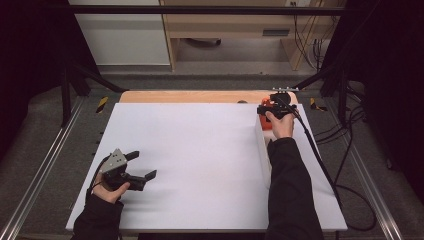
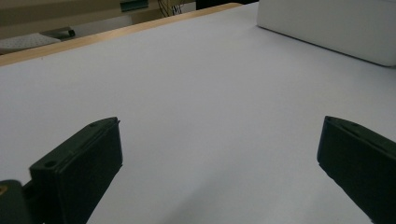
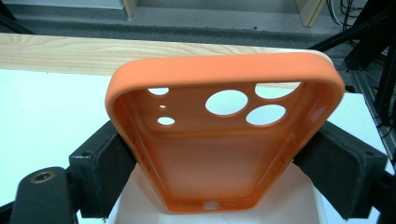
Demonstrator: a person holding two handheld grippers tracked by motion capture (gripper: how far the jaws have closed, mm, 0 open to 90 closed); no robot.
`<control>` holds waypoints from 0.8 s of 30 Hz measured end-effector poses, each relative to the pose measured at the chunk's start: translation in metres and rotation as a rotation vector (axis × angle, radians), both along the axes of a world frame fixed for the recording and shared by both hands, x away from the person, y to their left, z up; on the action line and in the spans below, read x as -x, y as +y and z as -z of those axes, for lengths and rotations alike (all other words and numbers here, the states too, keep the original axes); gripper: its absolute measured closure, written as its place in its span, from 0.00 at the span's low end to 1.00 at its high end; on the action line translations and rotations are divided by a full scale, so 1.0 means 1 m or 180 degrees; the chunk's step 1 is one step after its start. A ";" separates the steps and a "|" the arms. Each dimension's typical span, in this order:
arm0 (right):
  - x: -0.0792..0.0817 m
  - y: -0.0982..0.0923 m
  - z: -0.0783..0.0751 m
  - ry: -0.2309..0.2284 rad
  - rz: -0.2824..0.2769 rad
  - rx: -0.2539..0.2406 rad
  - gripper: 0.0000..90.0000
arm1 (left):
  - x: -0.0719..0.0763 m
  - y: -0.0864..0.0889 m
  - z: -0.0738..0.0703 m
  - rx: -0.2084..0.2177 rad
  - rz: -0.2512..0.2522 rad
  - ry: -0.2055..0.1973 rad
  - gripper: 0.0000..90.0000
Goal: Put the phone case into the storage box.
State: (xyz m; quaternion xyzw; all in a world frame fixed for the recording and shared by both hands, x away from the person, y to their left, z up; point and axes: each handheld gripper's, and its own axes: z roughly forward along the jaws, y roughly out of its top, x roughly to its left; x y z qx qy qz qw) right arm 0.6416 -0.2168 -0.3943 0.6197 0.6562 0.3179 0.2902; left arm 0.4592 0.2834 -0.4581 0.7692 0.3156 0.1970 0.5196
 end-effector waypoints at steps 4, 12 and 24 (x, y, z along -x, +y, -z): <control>0.000 -0.001 0.001 -0.0017 -0.0010 -0.0006 0.17 | 0.000 0.000 0.000 -0.0001 -0.0002 -0.0001 0.00; 0.001 -0.002 0.001 -0.0022 -0.0017 -0.0005 0.16 | 0.000 0.000 0.000 0.0001 -0.0002 -0.0004 0.00; 0.002 -0.007 -0.006 -0.0051 -0.0115 -0.0169 0.04 | 0.000 0.000 0.001 0.0001 0.0006 0.0009 0.00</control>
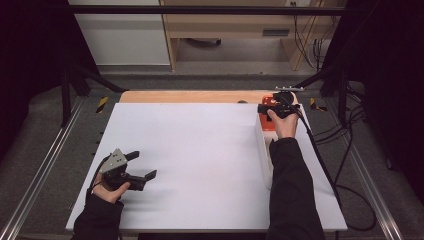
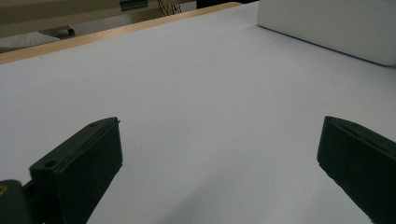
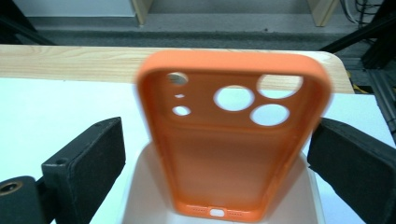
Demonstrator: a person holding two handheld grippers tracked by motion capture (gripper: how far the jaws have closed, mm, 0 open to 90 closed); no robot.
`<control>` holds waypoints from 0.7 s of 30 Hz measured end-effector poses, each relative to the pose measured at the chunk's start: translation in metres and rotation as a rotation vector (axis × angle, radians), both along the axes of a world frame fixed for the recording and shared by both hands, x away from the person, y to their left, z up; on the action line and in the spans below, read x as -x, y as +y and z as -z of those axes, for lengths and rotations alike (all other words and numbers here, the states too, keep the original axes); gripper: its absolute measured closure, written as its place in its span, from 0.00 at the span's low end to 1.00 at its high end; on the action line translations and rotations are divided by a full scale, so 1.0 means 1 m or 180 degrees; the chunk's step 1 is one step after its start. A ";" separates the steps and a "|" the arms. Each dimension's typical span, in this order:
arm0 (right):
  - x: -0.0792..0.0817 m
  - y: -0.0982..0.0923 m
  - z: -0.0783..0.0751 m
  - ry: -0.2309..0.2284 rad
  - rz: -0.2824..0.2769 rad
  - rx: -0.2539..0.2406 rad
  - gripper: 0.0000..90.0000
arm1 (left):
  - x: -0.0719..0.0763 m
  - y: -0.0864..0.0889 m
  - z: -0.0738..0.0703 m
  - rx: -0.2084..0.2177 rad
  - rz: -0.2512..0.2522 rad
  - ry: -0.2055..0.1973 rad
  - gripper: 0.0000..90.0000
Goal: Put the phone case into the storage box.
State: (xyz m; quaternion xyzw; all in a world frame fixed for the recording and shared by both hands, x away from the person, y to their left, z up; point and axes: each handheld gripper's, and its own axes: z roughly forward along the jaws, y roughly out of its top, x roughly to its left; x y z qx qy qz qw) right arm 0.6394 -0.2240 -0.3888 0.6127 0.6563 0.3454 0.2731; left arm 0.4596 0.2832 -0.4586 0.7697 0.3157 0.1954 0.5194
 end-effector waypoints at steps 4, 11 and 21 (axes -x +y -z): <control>0.002 -0.001 -0.003 -0.0032 -0.0032 0.0007 0.03 | 0.000 0.000 0.000 0.0005 -0.0002 0.0002 0.00; 0.010 -0.002 -0.010 -0.0139 -0.0185 -0.0044 0.01 | 0.000 -0.001 0.000 0.0007 0.0004 0.0003 0.00; 0.030 0.001 -0.026 -0.0371 -0.0406 -0.0069 0.01 | 0.000 -0.001 0.000 0.0009 0.0001 0.0010 0.00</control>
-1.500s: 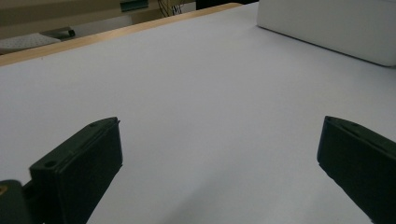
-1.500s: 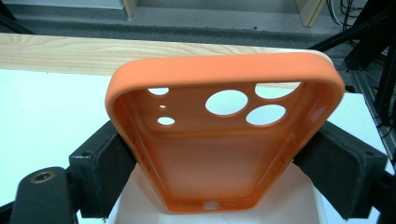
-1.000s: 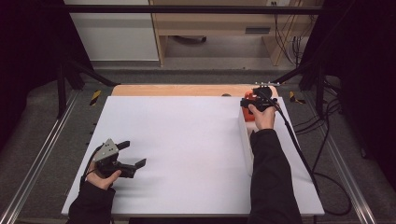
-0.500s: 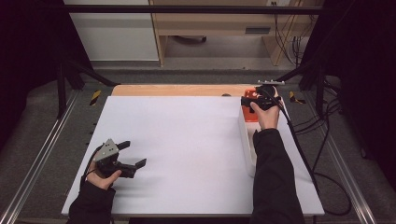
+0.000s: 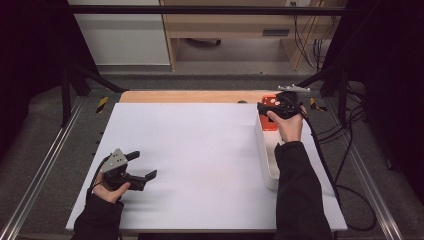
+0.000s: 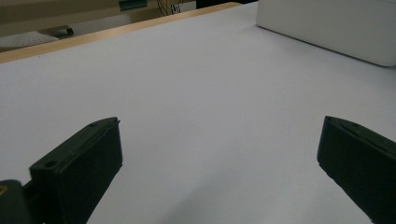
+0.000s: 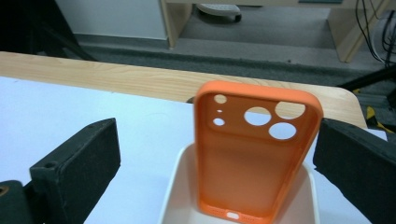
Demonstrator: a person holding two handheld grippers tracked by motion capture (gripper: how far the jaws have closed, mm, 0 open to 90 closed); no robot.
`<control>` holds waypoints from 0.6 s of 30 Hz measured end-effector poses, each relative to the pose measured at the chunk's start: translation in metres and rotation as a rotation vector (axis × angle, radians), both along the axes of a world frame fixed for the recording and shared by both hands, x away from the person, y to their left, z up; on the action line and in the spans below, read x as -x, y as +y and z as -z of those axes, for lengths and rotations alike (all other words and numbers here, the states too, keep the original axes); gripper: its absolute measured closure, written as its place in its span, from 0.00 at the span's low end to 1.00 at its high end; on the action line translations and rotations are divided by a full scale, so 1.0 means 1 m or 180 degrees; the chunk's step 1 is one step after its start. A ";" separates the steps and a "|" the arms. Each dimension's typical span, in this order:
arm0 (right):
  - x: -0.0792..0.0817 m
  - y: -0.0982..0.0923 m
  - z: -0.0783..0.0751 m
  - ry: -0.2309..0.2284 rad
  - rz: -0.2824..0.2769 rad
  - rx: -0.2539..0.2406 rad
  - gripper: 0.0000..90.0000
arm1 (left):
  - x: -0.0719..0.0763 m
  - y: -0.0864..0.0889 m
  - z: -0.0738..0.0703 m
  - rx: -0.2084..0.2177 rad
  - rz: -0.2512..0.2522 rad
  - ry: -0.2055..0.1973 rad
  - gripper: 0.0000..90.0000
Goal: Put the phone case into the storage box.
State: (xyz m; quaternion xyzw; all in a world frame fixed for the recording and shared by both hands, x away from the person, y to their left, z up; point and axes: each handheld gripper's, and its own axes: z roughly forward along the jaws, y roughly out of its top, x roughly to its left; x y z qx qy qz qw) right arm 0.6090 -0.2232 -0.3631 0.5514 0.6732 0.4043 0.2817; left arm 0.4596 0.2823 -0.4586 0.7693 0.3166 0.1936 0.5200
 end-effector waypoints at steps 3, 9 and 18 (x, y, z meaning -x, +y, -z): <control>0.009 0.002 -0.004 -0.0062 -0.0130 0.0010 0.01 | 0.000 0.000 0.000 -0.0002 0.0003 0.0001 0.00; 0.027 0.009 -0.009 -0.0170 -0.0407 0.0047 0.01 | 0.000 -0.001 0.000 -0.0006 0.0015 0.0003 0.00; 0.067 0.015 -0.020 -0.0435 -0.0966 -0.0048 0.00 | 0.000 -0.002 0.000 -0.0024 0.0017 0.0013 0.00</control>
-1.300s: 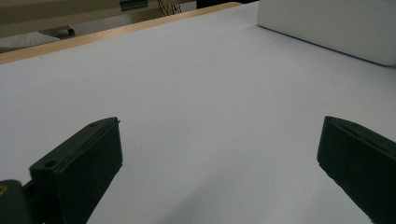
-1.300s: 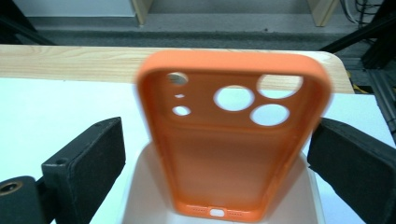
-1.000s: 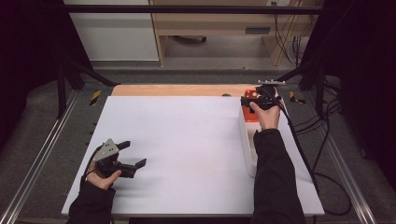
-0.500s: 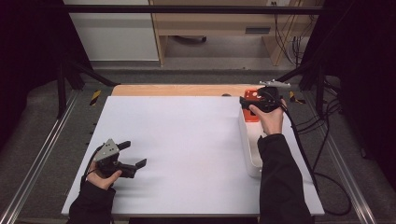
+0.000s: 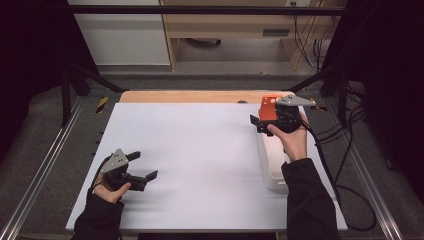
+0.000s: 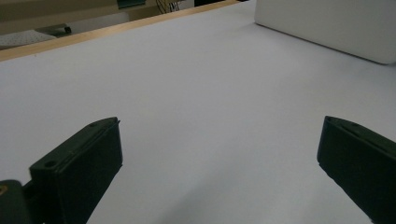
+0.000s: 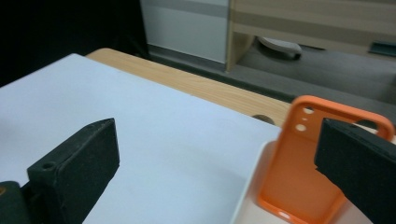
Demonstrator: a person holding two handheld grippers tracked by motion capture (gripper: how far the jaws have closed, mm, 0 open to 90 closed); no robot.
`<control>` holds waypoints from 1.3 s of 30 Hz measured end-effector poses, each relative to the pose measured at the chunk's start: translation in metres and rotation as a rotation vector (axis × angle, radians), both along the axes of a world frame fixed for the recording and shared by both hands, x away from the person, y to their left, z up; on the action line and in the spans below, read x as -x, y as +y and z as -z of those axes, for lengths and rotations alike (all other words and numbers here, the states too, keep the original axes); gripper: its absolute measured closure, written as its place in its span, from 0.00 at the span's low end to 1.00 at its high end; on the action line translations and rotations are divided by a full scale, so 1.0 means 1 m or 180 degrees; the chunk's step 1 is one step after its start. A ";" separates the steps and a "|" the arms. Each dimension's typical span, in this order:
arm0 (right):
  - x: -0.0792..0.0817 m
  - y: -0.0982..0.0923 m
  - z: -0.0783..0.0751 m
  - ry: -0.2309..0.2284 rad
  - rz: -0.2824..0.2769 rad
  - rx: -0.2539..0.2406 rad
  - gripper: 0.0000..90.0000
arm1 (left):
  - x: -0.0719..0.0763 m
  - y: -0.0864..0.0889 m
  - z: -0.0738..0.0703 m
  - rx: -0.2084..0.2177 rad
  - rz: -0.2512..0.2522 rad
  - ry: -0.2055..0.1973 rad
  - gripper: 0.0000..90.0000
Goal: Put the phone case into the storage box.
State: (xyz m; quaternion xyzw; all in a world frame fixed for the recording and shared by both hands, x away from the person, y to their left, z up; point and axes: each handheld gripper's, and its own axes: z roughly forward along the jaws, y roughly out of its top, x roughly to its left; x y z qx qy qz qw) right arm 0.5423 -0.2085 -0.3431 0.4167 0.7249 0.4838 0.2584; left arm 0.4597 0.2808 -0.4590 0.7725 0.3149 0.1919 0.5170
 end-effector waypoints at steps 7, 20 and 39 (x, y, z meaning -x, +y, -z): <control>0.027 0.003 -0.001 -0.0125 -0.0329 -0.0032 0.00 | 0.000 0.000 0.000 0.0007 0.0010 -0.0004 0.00; 0.067 -0.007 0.026 -0.0179 -0.0802 -0.0133 0.00 | 0.001 -0.002 -0.001 0.0016 0.0053 -0.0008 0.00; 0.102 -0.047 0.071 -0.0172 -0.0849 -0.0058 0.01 | 0.003 -0.004 -0.003 0.0033 0.0103 -0.0052 0.00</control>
